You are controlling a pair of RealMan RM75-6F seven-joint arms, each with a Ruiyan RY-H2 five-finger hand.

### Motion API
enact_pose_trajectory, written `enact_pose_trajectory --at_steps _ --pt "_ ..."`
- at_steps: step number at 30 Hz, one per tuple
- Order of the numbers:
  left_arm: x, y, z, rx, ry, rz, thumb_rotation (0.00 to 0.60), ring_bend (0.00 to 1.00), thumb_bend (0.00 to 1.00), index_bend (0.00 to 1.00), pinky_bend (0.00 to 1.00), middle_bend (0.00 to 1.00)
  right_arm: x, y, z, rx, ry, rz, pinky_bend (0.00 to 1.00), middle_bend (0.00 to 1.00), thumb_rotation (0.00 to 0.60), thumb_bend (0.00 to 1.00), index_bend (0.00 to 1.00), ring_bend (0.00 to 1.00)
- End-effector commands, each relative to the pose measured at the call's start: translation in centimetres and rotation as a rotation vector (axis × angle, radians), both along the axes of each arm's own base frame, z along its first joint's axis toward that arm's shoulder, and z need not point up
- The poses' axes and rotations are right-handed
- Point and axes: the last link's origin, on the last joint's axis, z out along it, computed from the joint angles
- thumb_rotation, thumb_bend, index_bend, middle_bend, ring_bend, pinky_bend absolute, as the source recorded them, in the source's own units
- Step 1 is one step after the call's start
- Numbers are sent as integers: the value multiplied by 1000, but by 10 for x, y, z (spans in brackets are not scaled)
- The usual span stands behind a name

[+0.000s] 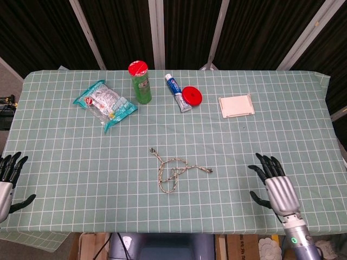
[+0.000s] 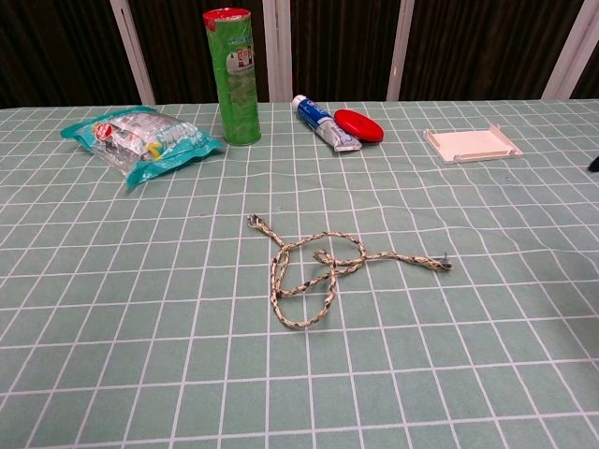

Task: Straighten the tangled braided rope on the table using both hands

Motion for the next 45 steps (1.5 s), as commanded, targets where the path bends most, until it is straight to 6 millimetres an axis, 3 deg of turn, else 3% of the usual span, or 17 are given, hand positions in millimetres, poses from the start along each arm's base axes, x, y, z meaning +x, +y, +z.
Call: enact_pose_trajectory --at_steps 1,7,17,45 --pt "0 1 0 -2 1 -2 600 0 9 0 0 0 33 -24 -34 41 -32 17 0 61 600 283 347 0" --pt "0 1 0 -12 -11 -1 600 0 10 7 0 0 52 -47 -79 62 -22 -17 0 82 600 282 397 0" --pt "-1 3 0 -21 -21 0 600 0 10 9 0 0 58 -66 -120 58 -20 -73 0 110 600 280 455 0" --pt "-1 4 -1 -26 -26 7 600 0 10 10 0 0 50 -85 -152 63 -25 -141 0 127 600 360 534 0"
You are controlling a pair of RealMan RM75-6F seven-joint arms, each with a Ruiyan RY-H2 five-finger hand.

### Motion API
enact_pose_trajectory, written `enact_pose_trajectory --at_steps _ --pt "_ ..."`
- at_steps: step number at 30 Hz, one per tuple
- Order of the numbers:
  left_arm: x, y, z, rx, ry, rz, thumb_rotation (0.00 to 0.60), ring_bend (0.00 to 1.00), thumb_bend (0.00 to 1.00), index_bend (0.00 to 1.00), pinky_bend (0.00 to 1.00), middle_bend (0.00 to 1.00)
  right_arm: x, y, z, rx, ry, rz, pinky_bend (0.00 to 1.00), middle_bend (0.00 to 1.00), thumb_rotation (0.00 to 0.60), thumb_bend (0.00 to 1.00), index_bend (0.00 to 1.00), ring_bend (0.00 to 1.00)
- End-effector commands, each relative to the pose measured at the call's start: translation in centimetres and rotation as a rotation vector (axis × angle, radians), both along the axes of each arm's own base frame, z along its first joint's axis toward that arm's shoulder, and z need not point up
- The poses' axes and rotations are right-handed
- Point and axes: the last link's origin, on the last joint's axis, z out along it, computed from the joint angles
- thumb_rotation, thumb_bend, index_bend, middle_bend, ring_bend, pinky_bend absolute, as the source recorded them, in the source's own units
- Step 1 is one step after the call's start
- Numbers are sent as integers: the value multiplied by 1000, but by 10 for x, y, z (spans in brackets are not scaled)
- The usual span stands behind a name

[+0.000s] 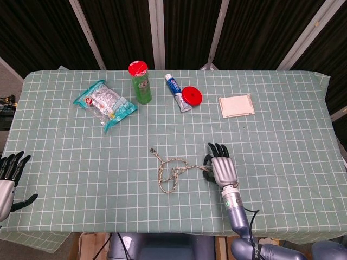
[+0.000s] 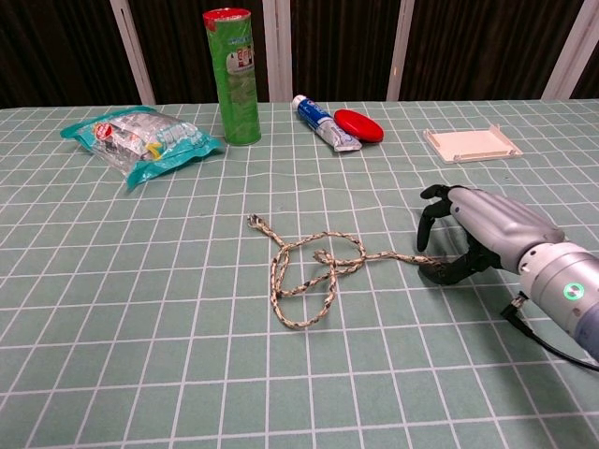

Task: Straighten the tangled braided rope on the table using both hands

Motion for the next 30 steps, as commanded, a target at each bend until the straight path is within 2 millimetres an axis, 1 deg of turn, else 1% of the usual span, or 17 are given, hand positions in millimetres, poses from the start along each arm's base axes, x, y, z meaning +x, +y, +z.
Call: enact_pose_trajectory --at_steps 1,10,15,19,27,30 --pt "0 0 0 0 0 1 600 0 10 10 0 0 -1 0 -2 2 -1 -4 0 129 600 363 540 0" --pt "0 0 -1 -3 -2 1 600 0 10 11 0 0 -2 1 -5 9 0 -9 0 139 600 458 582 0" --pt "0 0 -2 -8 -4 4 600 0 10 11 0 0 0 3 -4 12 -8 -6 0 146 600 467 596 0" --pt "4 3 -5 -23 -6 4 600 0 16 19 0 0 3 4 1 7 -19 6 0 149 600 468 604 0" --pt "32 23 -14 -66 -22 -46 600 0 49 31 0 0 13 1 21 -21 -60 27 0 151 600 480 605 0" --pt "47 35 -23 -93 -35 -76 600 0 100 74 0 0 13 0 28 -27 -59 27 0 151 600 480 606 0"
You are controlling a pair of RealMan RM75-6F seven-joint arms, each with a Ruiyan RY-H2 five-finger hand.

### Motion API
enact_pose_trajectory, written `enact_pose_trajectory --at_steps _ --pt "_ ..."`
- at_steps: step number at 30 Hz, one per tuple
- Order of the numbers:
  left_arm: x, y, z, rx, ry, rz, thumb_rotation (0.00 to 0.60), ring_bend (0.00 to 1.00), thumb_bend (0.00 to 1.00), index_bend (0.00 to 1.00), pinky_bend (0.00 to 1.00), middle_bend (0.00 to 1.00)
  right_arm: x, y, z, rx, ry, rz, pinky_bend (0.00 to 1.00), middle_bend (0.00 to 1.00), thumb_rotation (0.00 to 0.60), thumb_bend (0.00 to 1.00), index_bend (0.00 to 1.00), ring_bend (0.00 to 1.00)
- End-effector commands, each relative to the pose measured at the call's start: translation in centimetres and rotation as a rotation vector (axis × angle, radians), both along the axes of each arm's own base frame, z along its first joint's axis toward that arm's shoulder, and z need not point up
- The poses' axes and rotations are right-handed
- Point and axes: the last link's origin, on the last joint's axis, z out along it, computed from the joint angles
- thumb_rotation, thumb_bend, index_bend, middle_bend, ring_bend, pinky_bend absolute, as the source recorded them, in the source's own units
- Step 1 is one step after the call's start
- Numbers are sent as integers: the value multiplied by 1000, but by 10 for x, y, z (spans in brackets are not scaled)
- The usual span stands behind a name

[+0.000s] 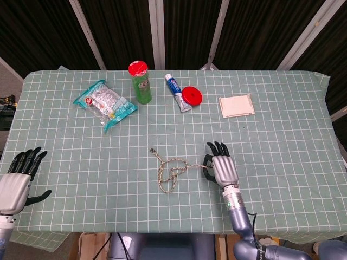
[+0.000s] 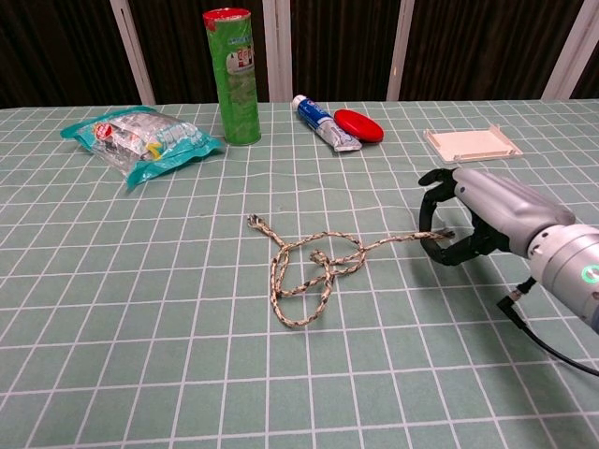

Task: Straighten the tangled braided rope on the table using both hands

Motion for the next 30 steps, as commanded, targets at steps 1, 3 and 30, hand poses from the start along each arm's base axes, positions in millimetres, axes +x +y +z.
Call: enact_pose_trajectory --at_steps 1,3,30 --pt "19 15 -10 -38 -12 -37 600 0 129 113 0 0 0 -1 7 -7 4 -3 0 151 600 480 606 0" --pt "29 24 -15 -60 -8 -54 600 0 174 175 0 0 -1 -1 9 -4 7 -6 0 150 600 481 606 0" --pt "176 153 -194 -276 243 -345 600 0 399 436 0 116 -22 -2 32 -4 6 -62 0 151 600 489 608 0"
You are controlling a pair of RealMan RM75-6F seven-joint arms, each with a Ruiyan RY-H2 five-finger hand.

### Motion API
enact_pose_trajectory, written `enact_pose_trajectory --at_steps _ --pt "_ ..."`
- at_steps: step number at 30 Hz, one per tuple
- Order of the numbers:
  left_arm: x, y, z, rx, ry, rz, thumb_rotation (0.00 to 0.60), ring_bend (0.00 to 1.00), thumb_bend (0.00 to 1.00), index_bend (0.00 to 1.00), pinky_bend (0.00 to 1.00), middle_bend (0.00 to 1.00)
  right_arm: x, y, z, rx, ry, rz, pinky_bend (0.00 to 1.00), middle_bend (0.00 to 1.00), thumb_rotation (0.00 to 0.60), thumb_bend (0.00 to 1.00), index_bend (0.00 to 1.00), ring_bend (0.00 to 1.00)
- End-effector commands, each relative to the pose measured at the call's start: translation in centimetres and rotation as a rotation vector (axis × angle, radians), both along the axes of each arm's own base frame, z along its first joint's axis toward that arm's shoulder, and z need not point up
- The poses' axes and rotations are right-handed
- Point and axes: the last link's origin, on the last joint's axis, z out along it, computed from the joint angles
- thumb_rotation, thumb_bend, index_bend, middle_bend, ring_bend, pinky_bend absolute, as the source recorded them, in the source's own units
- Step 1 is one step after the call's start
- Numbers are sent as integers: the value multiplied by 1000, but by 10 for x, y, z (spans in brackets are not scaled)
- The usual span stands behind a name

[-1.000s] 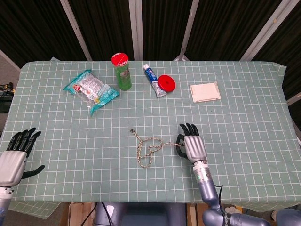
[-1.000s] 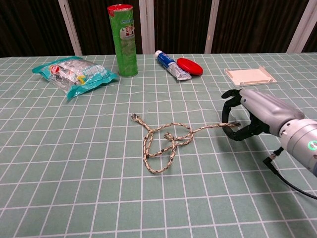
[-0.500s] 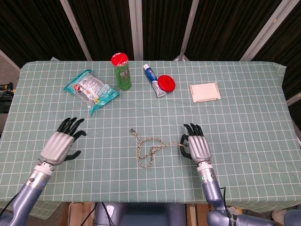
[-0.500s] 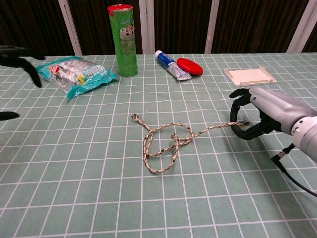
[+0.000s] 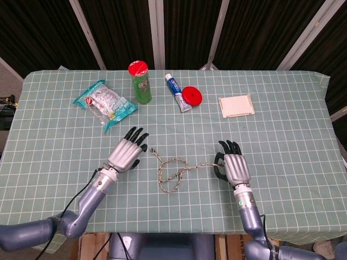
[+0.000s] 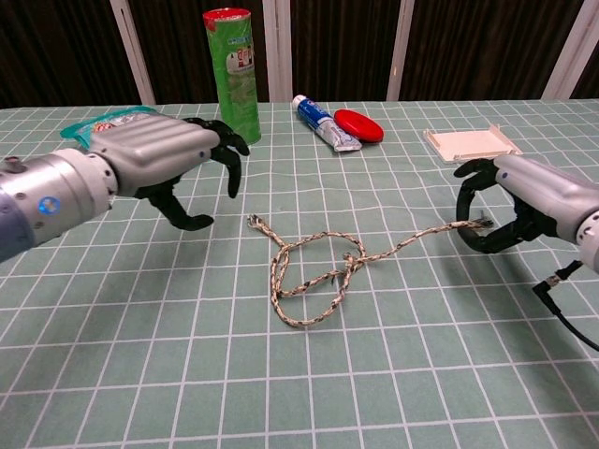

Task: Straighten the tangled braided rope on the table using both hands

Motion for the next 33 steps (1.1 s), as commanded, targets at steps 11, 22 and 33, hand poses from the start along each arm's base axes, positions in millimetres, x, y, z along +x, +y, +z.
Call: enact_pose_trajectory --at_steps 11,22,33 --pt "33 16 -51 -26 74 -8 600 0 425 458 0 124 -9 -6 17 -12 -9 -11 0 151 600 492 608 0" --pt "44 15 -70 -42 90 -12 600 0 433 473 0 127 -14 -8 20 -14 -7 -17 0 151 600 492 609 0" --pt "42 12 -78 -47 95 -12 600 0 481 582 0 165 -15 -9 22 -20 -5 -18 0 152 600 494 612 0"
